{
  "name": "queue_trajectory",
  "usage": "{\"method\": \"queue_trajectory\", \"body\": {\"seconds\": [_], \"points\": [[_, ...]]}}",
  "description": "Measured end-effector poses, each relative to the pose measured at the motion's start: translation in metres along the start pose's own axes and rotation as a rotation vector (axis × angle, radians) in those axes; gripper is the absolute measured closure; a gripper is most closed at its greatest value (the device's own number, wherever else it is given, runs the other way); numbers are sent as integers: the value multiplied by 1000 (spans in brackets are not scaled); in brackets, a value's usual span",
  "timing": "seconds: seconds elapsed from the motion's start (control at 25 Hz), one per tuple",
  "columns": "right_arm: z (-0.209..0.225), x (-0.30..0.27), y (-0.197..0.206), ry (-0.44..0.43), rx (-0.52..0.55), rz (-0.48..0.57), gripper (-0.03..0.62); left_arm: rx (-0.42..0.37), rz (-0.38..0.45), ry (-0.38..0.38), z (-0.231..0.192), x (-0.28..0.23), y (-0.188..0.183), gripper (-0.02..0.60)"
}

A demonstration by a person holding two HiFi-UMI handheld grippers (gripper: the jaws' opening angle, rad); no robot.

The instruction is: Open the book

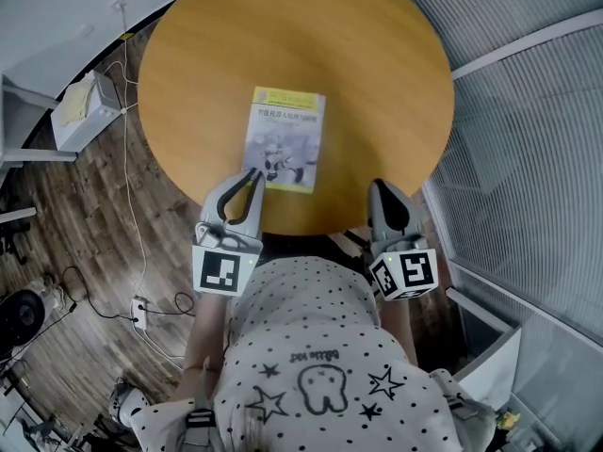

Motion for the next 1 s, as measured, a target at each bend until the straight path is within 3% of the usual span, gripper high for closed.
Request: {"method": "queue_trajectory", "body": {"seconds": [0.04,0.12,0.28,0.56,0.8,1.0], "points": [[-1,2,-1,4,-2,-3,589,-8,-10,16,1,-2,0,564],[-1,4,-3,13,-8,-9,589,-37,-38,52,4,-7,1,466],[3,4,1,29,-22,-23,589,-148,-104,119,17,-21,26,463],[9,10,17,62,-59,-50,589,-218,-207,226,44,-41,67,400],[13,15,32,79,-90,-83,589,-367,-309,335,68,-58,115,390],[12,22,45,91,-116,-111,589,-399,-360,397,83,-63,142,385]]}}
Point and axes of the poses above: the fingertips, and each gripper's own axes: x backward along the fingers, z to its right, y out of its underside, the point moved 7 cm from there along x, backward along the fingers, and after that the axes turned 9 degrees about -y, right-handed, at the moved point
